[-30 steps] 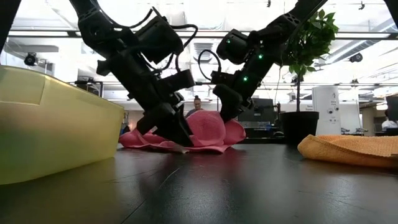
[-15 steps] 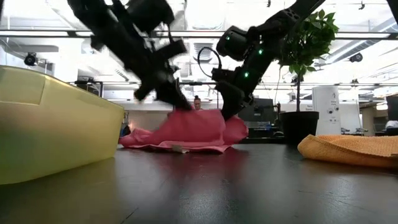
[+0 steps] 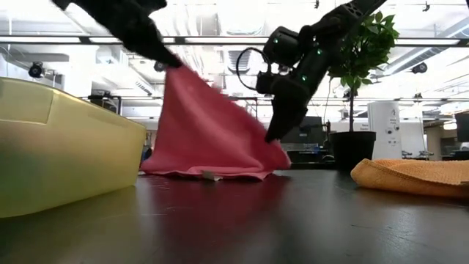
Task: Fold microfiber towels
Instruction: Fold the pink microfiber towel
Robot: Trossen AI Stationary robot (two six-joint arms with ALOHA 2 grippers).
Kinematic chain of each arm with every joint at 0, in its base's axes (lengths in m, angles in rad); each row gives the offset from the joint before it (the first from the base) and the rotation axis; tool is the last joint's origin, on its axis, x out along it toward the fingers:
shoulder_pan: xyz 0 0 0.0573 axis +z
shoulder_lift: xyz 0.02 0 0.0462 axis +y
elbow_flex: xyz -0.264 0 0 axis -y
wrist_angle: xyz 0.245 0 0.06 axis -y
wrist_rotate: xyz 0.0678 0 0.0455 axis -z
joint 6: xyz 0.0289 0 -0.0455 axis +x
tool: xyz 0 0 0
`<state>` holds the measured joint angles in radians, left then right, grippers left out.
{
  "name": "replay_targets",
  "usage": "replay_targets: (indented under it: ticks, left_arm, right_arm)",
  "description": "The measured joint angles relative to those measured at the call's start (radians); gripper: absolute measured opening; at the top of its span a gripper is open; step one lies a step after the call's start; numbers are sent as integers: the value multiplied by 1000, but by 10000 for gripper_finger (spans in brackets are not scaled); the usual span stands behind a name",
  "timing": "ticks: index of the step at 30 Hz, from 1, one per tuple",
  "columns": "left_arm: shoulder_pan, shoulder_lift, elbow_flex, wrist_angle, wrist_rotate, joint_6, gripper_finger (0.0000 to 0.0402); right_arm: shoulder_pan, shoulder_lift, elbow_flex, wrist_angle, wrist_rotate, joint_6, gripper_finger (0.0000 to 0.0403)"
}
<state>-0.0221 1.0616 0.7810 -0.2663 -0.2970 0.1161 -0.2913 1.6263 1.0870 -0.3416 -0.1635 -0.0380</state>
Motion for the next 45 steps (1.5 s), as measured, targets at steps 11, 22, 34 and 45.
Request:
replay_targets:
  ticks: [11,22,34,45]
  left_arm:
    - [-1,-88,-122,-30,0,-137,0]
    - [-1,-87,-123,12,-3,-135,0]
    - [-1,-82,-128,18,-4,-129,0]
    - [23,-100,-99,16,-81,-62,0]
  right_arm:
    - [13,57,-141,241,8,62,191]
    - [53,124,-159,347,125,-59,189]
    - [52,117,-159,351,141,-66,85]
    - [53,42,-108,195,161,-124,10]
